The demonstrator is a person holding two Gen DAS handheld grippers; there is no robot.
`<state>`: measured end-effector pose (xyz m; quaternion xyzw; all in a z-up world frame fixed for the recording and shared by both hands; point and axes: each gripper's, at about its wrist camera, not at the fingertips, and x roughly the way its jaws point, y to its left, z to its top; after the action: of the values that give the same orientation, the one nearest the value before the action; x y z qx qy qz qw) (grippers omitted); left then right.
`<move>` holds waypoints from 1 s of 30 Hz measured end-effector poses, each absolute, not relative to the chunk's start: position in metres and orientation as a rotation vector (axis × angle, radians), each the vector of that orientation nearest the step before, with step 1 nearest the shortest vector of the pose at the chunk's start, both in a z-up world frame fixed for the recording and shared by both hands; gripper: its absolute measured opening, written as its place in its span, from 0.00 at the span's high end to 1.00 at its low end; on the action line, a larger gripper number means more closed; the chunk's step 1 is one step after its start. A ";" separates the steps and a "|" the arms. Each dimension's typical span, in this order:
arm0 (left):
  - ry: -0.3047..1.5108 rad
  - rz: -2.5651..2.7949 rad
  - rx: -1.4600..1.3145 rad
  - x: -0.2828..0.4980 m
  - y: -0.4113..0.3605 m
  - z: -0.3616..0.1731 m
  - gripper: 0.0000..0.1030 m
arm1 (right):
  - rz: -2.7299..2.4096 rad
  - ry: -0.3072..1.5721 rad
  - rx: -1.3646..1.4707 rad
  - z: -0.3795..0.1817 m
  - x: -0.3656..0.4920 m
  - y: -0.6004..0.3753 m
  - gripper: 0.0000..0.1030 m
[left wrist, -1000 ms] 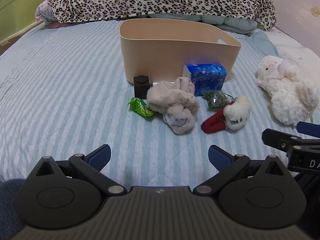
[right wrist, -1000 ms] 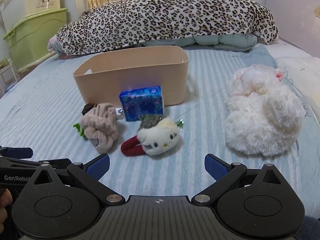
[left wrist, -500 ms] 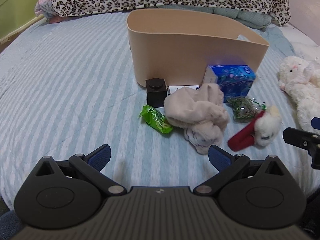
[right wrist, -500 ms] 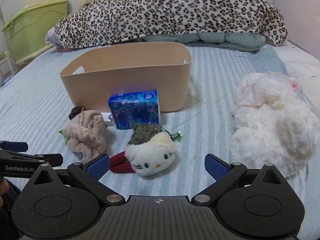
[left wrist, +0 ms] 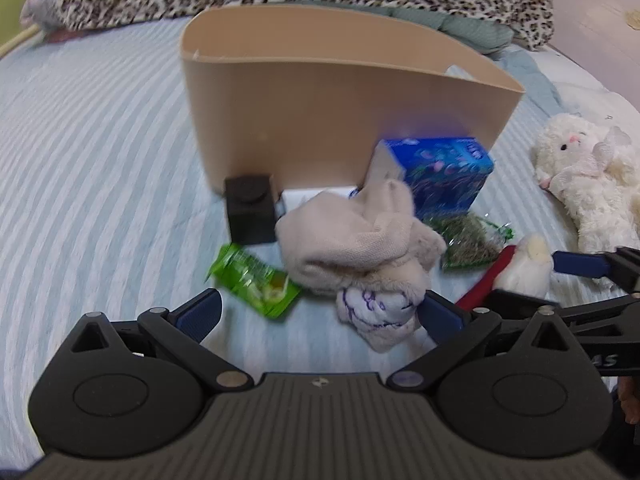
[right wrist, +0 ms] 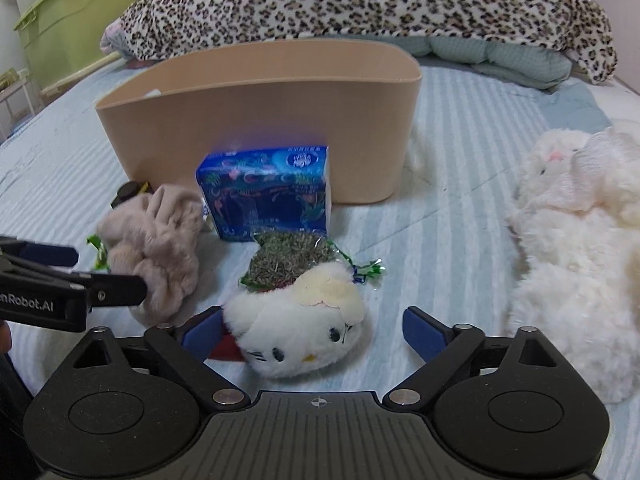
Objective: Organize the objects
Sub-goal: 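Grasp the sock bundle with the left tool while the right tool grasps the Hello Kitty plush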
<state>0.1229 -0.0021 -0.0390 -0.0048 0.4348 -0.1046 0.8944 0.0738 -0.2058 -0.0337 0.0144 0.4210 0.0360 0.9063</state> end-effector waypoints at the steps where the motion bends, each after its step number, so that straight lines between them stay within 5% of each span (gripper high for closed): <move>1: 0.889 -0.221 0.007 0.124 -0.005 -0.038 0.00 | 0.077 0.874 0.028 -0.036 0.076 -0.206 0.11; 8: 0.824 -0.229 0.101 0.134 -0.021 -0.035 0.02 | 0.107 0.902 0.054 -0.046 0.082 -0.207 0.23; 10: 0.840 -0.258 0.075 0.139 -0.020 -0.038 0.19 | 0.118 0.902 0.064 -0.047 0.081 -0.207 0.28; 13: 0.861 -0.274 0.045 0.142 -0.021 -0.041 0.27 | 0.136 0.895 0.073 -0.046 0.080 -0.207 0.43; 19: 0.859 -0.312 0.070 0.134 -0.024 -0.037 0.54 | 0.134 0.887 0.060 -0.044 0.078 -0.205 0.47; 30: 0.789 -0.302 0.028 0.114 -0.004 0.002 0.63 | 0.071 0.800 0.092 -0.013 0.060 -0.214 0.48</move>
<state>0.1136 -0.0045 0.0016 0.0134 0.3830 -0.1466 0.9119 0.0597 -0.2138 -0.0126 0.0445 0.3893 0.0344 0.9194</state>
